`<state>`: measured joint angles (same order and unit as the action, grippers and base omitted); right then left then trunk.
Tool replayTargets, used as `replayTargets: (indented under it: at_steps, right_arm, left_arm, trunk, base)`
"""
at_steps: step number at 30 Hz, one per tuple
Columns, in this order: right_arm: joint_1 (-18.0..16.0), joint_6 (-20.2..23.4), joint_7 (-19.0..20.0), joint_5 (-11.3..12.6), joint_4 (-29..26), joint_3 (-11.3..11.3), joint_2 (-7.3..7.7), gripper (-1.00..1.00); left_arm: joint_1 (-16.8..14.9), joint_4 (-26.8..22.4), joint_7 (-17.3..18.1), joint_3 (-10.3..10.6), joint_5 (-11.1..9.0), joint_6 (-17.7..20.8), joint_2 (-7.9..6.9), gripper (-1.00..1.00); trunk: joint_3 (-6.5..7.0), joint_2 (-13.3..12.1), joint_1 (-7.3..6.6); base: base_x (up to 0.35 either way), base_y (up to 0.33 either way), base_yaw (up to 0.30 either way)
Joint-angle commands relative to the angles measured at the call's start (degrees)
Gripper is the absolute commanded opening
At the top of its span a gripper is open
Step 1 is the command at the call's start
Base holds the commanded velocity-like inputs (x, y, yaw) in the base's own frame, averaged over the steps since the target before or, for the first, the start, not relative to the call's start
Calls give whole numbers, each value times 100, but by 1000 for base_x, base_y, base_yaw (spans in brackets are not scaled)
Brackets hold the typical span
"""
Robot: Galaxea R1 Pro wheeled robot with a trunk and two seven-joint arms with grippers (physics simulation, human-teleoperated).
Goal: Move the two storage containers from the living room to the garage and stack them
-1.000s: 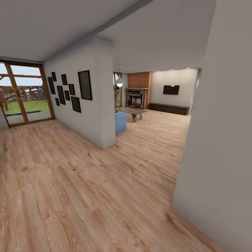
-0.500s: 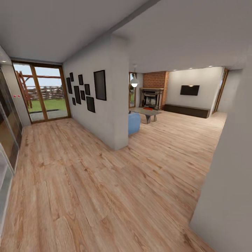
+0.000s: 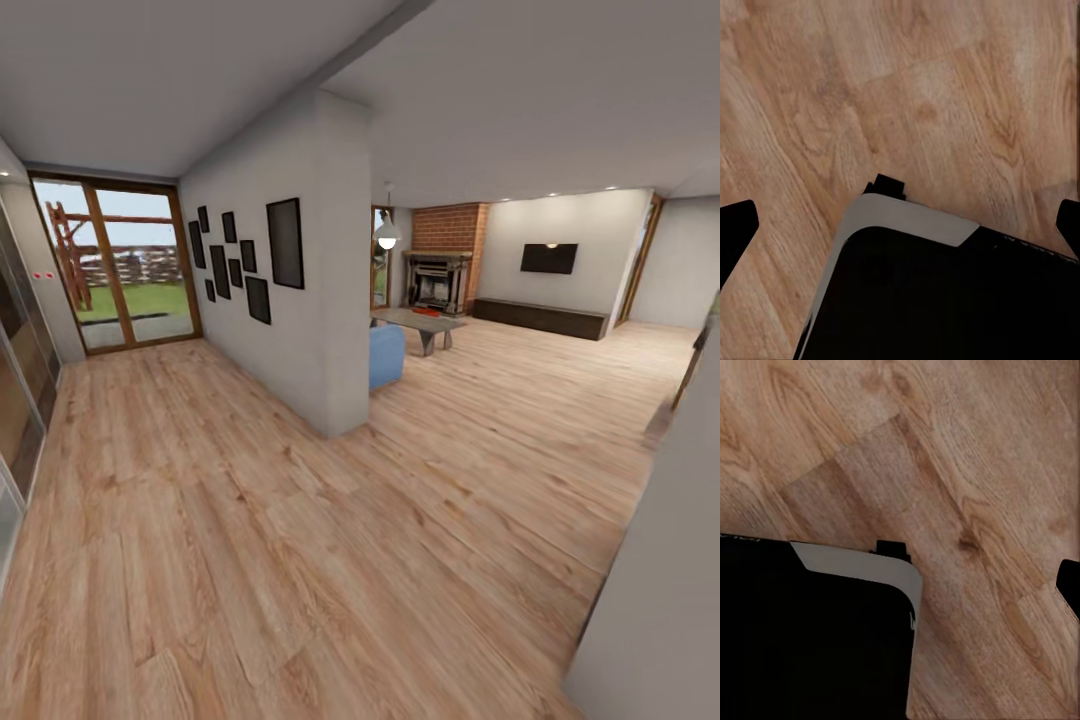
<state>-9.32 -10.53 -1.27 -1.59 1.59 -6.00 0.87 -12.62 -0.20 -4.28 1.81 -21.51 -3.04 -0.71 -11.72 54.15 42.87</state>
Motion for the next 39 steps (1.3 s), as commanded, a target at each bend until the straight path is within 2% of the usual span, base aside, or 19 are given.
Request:
replayTargets:
  at_steps: [1, 39]
  right_arm:
    - [-8, -30, -13, -20, 17, -38, 3, 100]
    - [-8, -44, 19, 36, 17, -18, 42, 100]
  left_arm:
    - [-4, 2, -11, 21, -26, -8, 1, 100]
    - [-4, 2, -11, 38, 16, -16, 1, 100]
  trunk:
    - [-8, 5, 4]
    - [-8, 5, 4]
  base:
    - [324, 0, 0]
    - [324, 0, 0]
